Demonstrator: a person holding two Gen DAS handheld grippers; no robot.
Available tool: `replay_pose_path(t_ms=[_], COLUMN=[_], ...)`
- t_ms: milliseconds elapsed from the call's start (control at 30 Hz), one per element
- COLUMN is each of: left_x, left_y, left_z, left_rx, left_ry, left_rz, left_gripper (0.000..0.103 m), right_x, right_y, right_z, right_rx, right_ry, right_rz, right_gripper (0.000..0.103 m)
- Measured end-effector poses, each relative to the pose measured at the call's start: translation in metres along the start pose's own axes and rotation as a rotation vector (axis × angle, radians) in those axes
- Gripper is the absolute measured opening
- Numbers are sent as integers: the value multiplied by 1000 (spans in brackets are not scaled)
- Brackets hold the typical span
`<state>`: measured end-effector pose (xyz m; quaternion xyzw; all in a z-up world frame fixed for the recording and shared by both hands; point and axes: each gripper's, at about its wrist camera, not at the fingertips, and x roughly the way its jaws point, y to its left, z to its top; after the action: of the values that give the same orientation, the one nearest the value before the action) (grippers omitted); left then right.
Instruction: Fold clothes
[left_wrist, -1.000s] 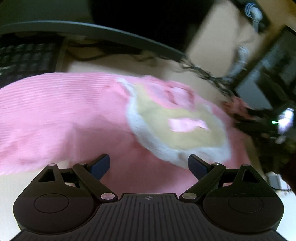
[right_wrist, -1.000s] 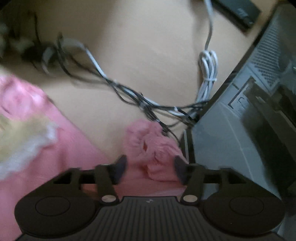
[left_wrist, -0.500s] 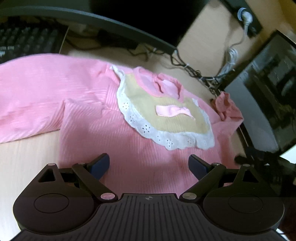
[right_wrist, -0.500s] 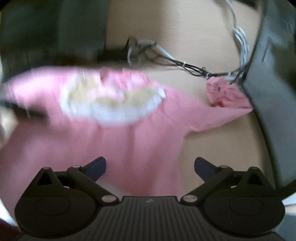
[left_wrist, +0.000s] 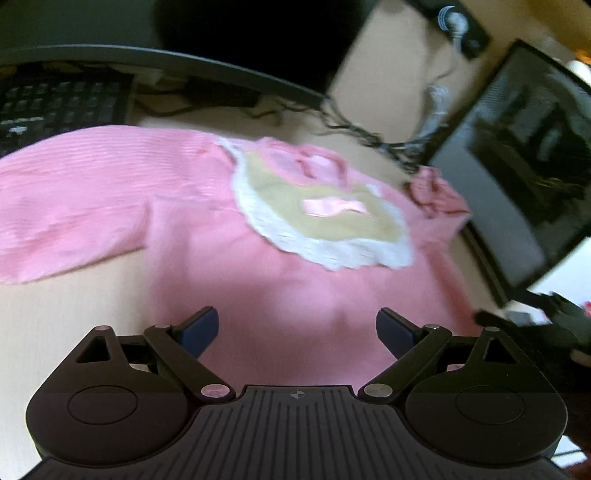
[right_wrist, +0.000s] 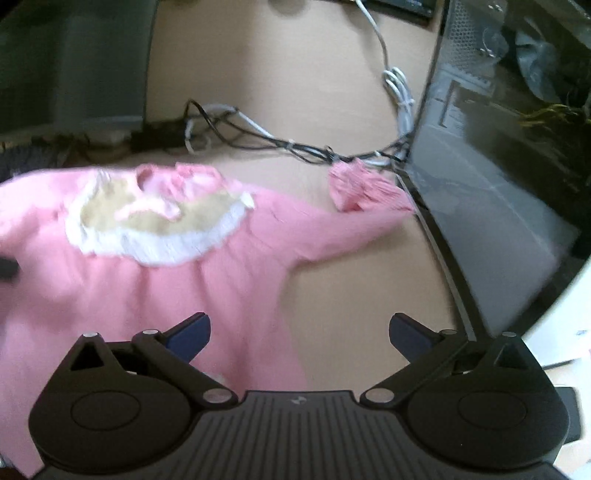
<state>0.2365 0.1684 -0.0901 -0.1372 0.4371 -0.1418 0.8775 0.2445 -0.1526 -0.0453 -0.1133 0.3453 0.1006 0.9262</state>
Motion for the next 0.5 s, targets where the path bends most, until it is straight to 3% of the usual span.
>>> replay_pose_path(t_ms=[67, 133, 200, 333, 500], left_x=[-1, -1, -2, -12, -26], left_y=[-2, -4, -6, 4, 6], left_z=[-2, -5, -7, -11, -5], left_rx=[8, 15, 23, 64, 34], left_ry=[1, 2, 3, 20, 12], left_rz=[-6, -13, -19, 14, 26], left_gripper=[96, 96, 96, 96, 96], right_x=[11, 32, 42, 35, 11], right_y=[15, 22, 8, -34, -19], right_z=[4, 4, -3, -4, 9], right_rx=[-20, -77, -74, 48, 31], right_ry=[0, 63, 74, 114, 38], right_rz=[-1, -55, -147, -223, -130], right_gripper=[103, 103, 103, 103, 103])
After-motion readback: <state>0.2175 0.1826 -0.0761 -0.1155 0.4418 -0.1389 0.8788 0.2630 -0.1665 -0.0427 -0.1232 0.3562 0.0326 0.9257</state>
